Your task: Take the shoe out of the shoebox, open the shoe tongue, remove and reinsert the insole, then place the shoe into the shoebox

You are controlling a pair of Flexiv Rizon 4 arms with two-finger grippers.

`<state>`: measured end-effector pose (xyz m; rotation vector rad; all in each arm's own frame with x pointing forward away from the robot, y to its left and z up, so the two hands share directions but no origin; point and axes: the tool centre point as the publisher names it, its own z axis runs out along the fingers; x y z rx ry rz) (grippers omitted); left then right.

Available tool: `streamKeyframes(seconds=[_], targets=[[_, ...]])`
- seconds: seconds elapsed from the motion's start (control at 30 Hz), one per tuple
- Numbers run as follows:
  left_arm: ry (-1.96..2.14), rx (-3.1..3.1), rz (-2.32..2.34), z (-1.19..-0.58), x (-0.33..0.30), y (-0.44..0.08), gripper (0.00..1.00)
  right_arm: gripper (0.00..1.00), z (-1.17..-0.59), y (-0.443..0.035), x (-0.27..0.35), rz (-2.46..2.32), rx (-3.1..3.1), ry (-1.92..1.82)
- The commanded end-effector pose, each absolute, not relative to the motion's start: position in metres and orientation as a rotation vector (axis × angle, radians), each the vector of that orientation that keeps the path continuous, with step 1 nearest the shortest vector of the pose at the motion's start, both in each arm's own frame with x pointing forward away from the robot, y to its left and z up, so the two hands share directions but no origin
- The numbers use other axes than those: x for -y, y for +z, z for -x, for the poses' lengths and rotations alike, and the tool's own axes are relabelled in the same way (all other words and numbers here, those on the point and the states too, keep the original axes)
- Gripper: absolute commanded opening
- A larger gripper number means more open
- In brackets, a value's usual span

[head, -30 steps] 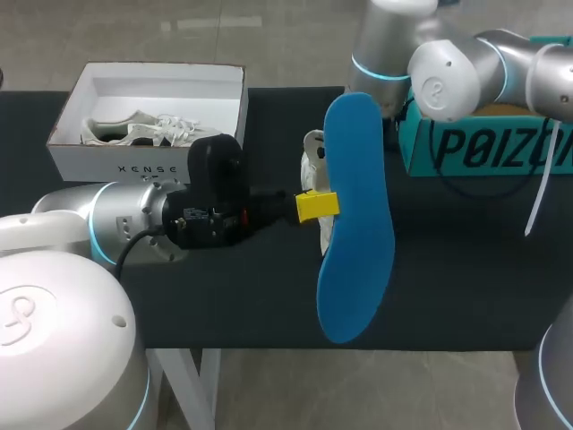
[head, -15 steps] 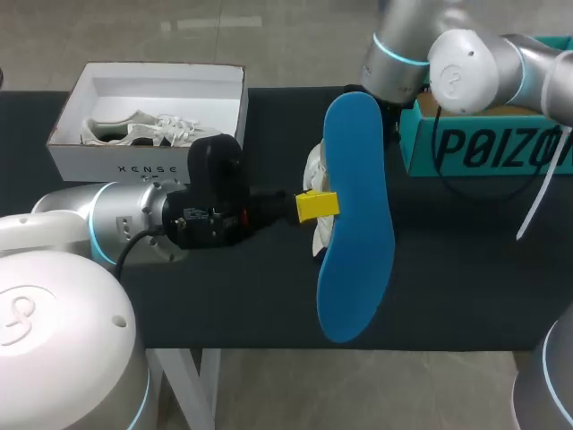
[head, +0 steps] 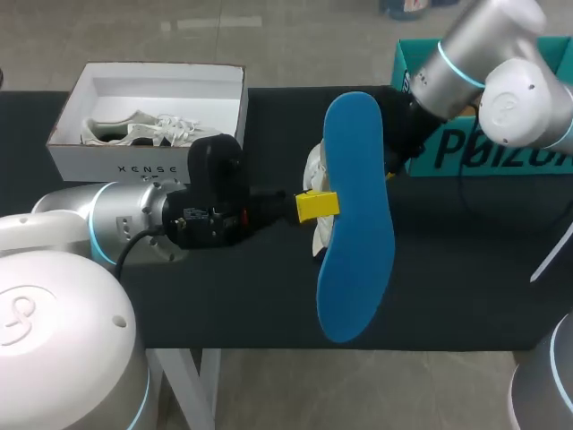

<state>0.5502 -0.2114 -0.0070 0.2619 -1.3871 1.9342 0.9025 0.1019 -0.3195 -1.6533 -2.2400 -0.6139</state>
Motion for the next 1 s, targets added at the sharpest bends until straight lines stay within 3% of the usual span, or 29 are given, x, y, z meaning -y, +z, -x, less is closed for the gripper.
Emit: streamKeyframes(seconds=[0.03,0.23,0.67,1.0], targets=[[1.936,1.385,-0.261,-0.551,0.213,-0.007,0.0,1.0,-0.901,-0.282,-0.105,1.645,2.036,-0.747],[1.936,1.385,-0.261,-0.551,0.213,-0.007,0.0,1.0,-0.886,-0.21,-0.091,1.614,1.674,-0.937],[1.936,1.385,-0.261,-0.551,0.213,-0.007,0.0,1.0,-0.87,-0.108,-0.077,1.471,1.354,-1.193],[1.936,1.385,-0.261,-0.551,0.213,-0.007,0.0,1.0,-0.869,-0.073,-0.069,1.447,1.372,-1.264]])
